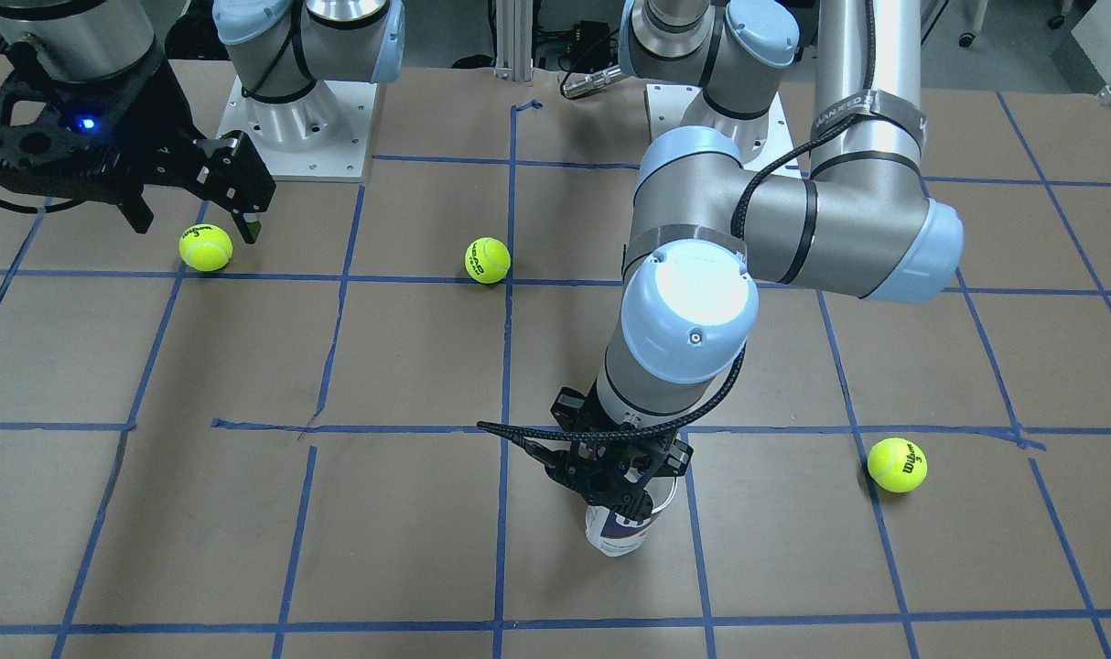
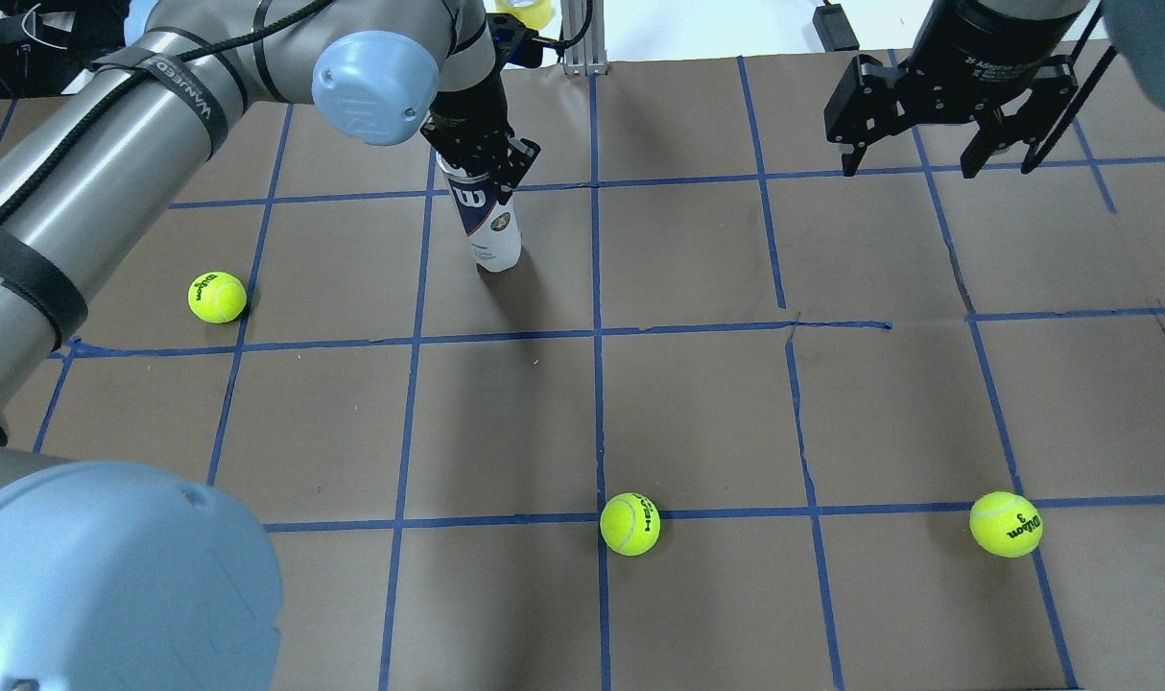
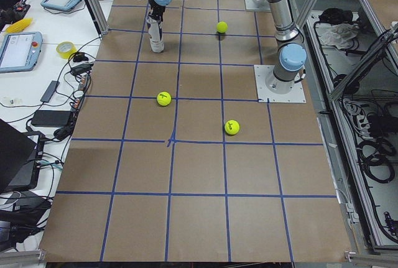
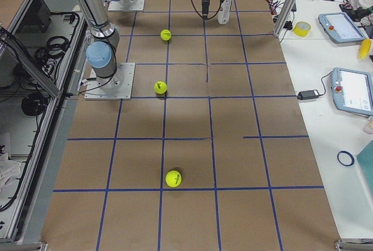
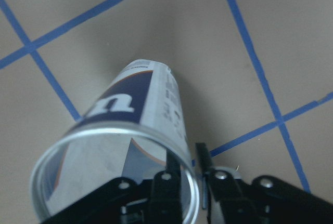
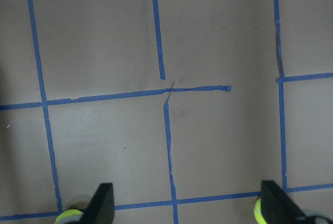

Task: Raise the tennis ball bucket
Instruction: 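Swing the can upright with the left gripper, lowering it to the table, then open the left gripper and raise it off the standing can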

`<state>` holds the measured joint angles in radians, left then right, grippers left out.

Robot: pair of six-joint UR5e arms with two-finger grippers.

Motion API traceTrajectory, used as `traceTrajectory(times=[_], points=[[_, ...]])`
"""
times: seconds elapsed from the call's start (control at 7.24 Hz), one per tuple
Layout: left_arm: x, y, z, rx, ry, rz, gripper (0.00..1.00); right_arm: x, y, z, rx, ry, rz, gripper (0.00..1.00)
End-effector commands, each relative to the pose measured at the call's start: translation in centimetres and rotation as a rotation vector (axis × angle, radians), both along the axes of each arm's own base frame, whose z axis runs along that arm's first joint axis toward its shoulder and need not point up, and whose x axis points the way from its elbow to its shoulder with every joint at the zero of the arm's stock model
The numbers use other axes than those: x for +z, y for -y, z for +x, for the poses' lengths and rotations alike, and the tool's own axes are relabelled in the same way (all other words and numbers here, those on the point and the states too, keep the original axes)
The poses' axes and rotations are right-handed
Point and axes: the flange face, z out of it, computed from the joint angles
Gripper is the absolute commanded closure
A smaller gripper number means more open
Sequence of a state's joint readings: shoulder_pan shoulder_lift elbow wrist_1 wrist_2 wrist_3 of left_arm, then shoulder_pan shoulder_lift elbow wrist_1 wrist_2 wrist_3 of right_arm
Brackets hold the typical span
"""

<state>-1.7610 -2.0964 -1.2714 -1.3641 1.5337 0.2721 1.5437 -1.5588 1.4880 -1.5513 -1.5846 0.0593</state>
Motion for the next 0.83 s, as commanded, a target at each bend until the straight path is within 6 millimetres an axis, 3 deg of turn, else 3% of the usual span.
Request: traceTrajectory(times=[0.0,0.28,0.41,0.55,0.69], points=[[0.4,-0.3,-0.4,0.034,-0.001,0.004,0.00,0.1,-0.1,0.1,0.002,0.000,0.001,0.00],[3.6,-2.1,-0.7,0.072,0.008,0.004,0.00,0.1,-0.2,0.1,0.002,0.000,0.002,0.00],[5.7,-3.2,-0.9,0.200,0.005,-0.006,0.00,0.1,-0.1,0.0,0.000,0.000,0.002,0.00],[8.0,-4.4,-0.6,0.250,0.007,-0.012,0.00,0.1,-0.2,0.0,0.002,0.000,0.002,0.00],[10.8,-5.2,1.0,0.272,0.001,-0.040,0.00,0.1,-0.2,0.1,0.004,0.001,0.004,0.00]])
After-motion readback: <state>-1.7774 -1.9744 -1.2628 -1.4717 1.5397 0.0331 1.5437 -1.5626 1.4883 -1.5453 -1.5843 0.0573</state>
